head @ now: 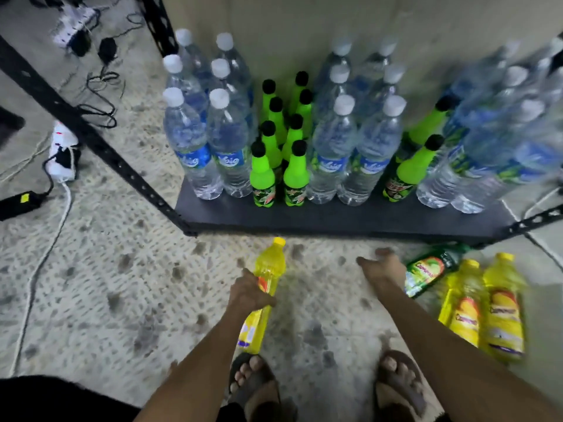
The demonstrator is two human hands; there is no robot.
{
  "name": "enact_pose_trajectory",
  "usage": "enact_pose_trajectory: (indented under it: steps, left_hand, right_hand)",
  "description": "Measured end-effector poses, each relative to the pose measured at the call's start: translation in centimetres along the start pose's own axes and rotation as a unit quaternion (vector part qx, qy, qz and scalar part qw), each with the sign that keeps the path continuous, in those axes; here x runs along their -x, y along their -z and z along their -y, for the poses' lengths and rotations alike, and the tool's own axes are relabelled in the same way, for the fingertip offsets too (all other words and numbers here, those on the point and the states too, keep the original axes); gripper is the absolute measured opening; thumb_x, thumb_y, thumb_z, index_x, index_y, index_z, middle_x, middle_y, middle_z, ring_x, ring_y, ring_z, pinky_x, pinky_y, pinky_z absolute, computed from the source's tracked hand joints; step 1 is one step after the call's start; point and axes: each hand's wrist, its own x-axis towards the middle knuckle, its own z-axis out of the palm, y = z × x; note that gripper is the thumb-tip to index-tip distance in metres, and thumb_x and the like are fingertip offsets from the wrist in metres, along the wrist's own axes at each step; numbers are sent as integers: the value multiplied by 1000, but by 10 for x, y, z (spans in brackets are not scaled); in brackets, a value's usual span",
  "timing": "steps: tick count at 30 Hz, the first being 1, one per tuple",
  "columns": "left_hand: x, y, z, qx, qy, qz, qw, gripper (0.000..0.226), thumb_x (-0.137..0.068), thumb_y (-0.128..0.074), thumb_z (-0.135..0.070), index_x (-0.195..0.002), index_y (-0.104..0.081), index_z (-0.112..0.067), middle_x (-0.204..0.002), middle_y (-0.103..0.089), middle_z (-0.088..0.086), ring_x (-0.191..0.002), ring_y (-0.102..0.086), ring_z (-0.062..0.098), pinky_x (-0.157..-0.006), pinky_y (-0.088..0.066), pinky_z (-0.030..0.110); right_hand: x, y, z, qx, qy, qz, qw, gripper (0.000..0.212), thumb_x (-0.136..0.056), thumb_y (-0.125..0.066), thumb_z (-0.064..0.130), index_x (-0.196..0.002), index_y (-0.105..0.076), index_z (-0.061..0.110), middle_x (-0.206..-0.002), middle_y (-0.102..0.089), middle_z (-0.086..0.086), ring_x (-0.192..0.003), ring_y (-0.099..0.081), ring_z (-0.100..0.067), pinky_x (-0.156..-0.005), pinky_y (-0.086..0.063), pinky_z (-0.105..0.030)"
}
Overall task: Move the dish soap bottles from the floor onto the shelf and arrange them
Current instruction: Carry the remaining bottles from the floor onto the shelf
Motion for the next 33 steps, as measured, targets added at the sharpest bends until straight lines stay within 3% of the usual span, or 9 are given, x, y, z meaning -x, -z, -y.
enact_pose_trajectory:
  steps: [4, 6, 10, 13, 17, 22, 27, 30, 33]
  left_hand:
    - [22, -15, -47, 1, -47, 10, 999, 88, -62, -85, -47, -127, -39, -8, -126, -60, 12, -119, -57, 32, -87, -47, 33]
    - [31, -19, -70, 13, -76, 7, 997, 86, -61, -87, -44, -125, -42, -9, -122, -62, 11, -115, -59, 32, -82, -47, 31]
    - [41, -26, -105, 19, -122, 8, 992, 86, -60, -88, -43, -127, -43, -13, -120, -64, 10, -112, -61, 32, -80, -47, 31]
    - [44, -29, -121, 16, -135, 24, 990, 95, -54, -88, -47, -131, -41, -16, -116, -65, 7, -103, -64, 31, -80, -51, 31]
    - [51, -31, -131, 14, -140, 32, 990, 88, -53, -89, -46, -123, -45, -18, -106, -66, 4, -97, -65, 29, -81, -53, 34]
    - [66, -20, -139, 44, -154, 34, 987, 85, -44, -90, -48, -114, -48, -26, -96, -66, -4, -89, -65, 21, -80, -55, 35]
    - [99, 14, -152, 68, -206, -4, 976, 81, -39, -90, -51, -106, -49, -33, -90, -65, -12, -84, -66, 14, -77, -57, 34]
    - [130, 43, -162, 70, -249, -34, 966, 79, -37, -91, -53, -102, -50, -33, -93, -67, -12, -85, -66, 13, -77, -57, 33]
    - [173, 77, -174, 70, -294, -74, 950, 92, -32, -90, -59, -113, -55, -33, -101, -68, -12, -92, -66, 11, -85, -55, 30]
  right_hand:
    - [-33, 47, -26, 10, -81, -132, 988, 78, -72, -78, 50, -135, -45, 16, -134, -47, -19, -124, -45, -42, -102, -41, -48]
    - [-48, 65, -32, -12, -137, -156, 978, 90, -72, -80, 48, -143, -36, 17, -142, -37, -21, -132, -35, -42, -106, -35, -48]
    - [-79, 73, -42, -112, -227, -113, 961, 105, -69, -84, 46, -149, -22, 16, -149, -31, -21, -139, -30, -38, -112, -28, -46]
    - [-102, 67, -53, -164, -254, -80, 950, 107, -62, -86, 50, -142, -26, 14, -144, -40, -21, -134, -38, -40, -111, -35, -49]
    - [-133, 56, -76, -207, -276, -50, 937, 115, -47, -88, 53, -136, -28, 13, -135, -48, -20, -125, -49, -40, -102, -45, -52]
    - [-146, 53, -103, -256, -254, -29, 932, 90, -44, -89, 45, -118, -52, 9, -104, -66, -12, -89, -68, -33, -78, -60, -45]
    - [-86, 80, -91, -283, -255, -21, 924, 77, -60, -89, 40, -119, -57, 3, -103, -66, -12, -89, -67, -30, -78, -60, -39]
    - [-53, 86, -101, -310, -246, 0, 918, 67, -66, -88, 39, -112, -57, 2, -97, -64, -10, -82, -63, -25, -68, -54, -30]
    - [-16, 103, -100, -324, -237, -7, 916, 84, -52, -92, 46, -113, -58, -1, -93, -64, -12, -82, -64, -28, -70, -60, -36]
